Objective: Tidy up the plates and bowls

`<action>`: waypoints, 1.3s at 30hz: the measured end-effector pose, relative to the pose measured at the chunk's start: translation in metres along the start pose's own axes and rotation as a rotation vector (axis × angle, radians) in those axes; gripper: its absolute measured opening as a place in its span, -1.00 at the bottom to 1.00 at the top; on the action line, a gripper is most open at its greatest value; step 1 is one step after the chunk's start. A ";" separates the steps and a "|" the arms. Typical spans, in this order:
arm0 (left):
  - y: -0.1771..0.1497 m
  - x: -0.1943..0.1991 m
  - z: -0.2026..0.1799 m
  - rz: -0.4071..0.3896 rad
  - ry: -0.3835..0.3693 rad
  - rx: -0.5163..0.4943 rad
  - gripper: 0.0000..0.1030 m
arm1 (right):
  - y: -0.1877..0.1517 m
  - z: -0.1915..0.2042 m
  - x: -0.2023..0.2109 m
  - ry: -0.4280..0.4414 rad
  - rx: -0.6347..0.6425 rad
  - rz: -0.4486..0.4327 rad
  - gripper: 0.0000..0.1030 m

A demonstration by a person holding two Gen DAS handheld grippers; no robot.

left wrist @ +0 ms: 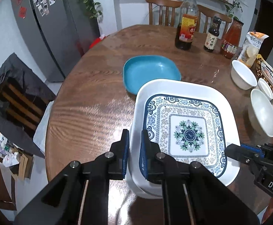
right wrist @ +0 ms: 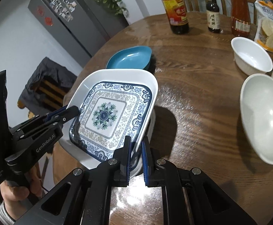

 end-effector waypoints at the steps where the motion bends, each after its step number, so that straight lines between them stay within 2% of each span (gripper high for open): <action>1: -0.002 -0.002 0.001 0.004 0.002 0.001 -0.79 | -0.001 0.001 -0.002 0.000 0.001 0.005 -0.76; 9: -0.027 -0.021 0.001 0.070 0.000 0.012 -0.78 | -0.014 -0.002 -0.019 -0.029 0.015 0.057 -0.77; 19: -0.037 -0.033 0.000 0.103 0.004 0.003 -0.78 | -0.022 -0.004 -0.029 -0.057 0.028 0.090 -0.76; 27: -0.040 -0.033 -0.001 0.089 0.016 -0.028 -0.77 | -0.023 -0.002 -0.032 -0.094 0.055 0.092 -0.76; 39: -0.039 -0.034 -0.001 0.080 0.025 -0.043 -0.73 | -0.023 0.000 -0.034 -0.094 0.066 0.088 -0.74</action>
Point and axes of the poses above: each gripper's, at about its wrist camera, not at the fingertips, and x roughly against the way its jaws point, z to its left, y to its top, the point moved 8 cm from there along -x, roughly the way its jaws point, and after that the axes turned 7 degrees about y, right-handed, at the moved point
